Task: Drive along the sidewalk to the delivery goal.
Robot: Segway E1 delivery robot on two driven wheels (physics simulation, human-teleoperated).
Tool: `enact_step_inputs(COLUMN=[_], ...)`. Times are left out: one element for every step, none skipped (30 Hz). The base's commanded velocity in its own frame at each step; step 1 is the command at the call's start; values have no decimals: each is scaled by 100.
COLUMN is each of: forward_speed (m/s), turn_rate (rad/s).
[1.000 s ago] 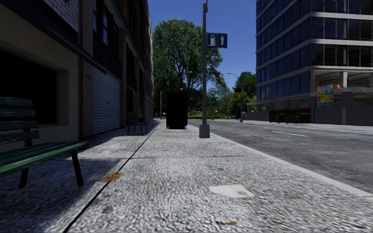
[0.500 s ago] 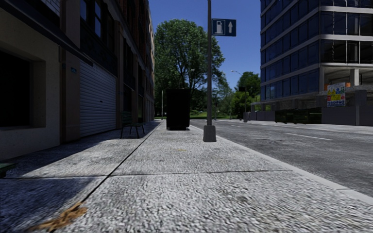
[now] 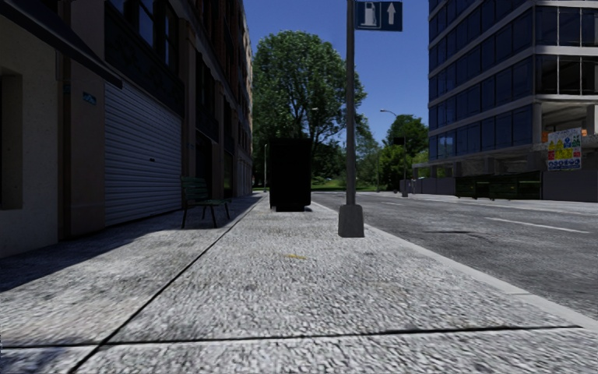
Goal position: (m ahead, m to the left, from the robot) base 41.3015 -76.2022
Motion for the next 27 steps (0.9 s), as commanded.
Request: enact_step_inputs(forward_speed=[200, 200, 200, 200, 200, 200, 200, 200, 200, 200, 200, 200, 200, 200, 200, 200, 200, 200, 200, 200, 200, 200, 200, 200, 200, 200, 200], turn_rate=[19, 19, 19, 19, 19, 19, 19, 19, 19, 19, 19, 19, 19, 19, 19, 19, 19, 19, 19, 19, 19, 19, 19, 19, 19, 19, 19])
